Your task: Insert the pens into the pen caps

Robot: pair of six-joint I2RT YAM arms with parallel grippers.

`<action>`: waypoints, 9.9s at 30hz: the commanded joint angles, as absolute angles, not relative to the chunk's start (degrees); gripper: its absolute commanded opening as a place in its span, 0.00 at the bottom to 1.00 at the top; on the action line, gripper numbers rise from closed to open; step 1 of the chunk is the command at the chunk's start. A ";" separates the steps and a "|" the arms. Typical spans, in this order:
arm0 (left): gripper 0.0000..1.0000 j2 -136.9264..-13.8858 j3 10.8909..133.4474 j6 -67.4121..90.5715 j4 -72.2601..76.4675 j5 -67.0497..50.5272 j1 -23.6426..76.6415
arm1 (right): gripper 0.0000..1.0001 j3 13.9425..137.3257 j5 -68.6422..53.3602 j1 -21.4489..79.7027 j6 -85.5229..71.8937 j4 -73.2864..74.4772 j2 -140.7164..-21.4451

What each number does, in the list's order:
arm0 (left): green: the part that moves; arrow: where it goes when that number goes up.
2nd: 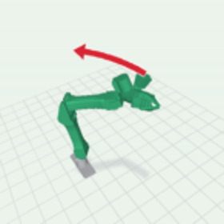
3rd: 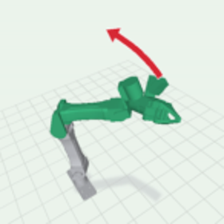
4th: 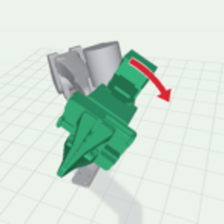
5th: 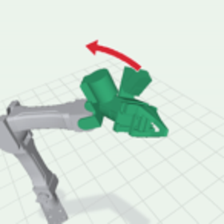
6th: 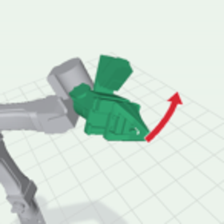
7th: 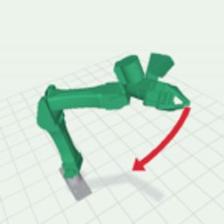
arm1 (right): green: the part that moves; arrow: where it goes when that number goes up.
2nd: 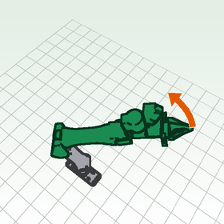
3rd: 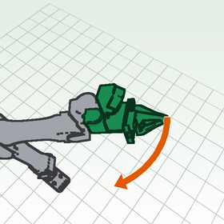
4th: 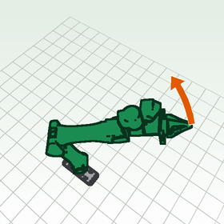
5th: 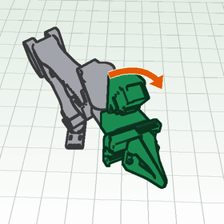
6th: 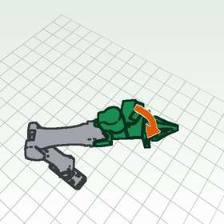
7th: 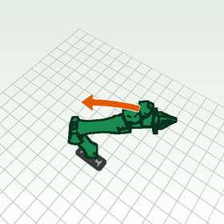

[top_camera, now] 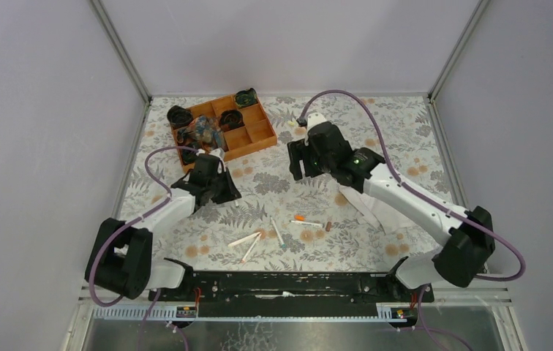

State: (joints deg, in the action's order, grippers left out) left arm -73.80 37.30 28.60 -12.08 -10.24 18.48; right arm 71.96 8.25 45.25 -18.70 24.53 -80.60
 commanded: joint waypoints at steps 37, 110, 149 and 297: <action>0.86 -60.08 51.37 21.75 -28.62 -0.72 11.03 | 0.57 121.23 -11.77 21.63 -20.54 11.87 -140.48; 0.90 -52.30 43.35 16.52 -26.11 -2.45 7.52 | 0.55 99.38 -38.62 20.01 -19.19 1.24 -132.00; 0.90 -52.78 42.47 16.17 -24.78 -5.38 7.39 | 0.60 55.99 -24.78 21.93 -26.01 4.42 -94.27; 0.37 -68.19 35.97 41.69 -35.94 15.78 52.62 | 0.00 53.30 -10.77 35.33 -25.22 18.70 -80.46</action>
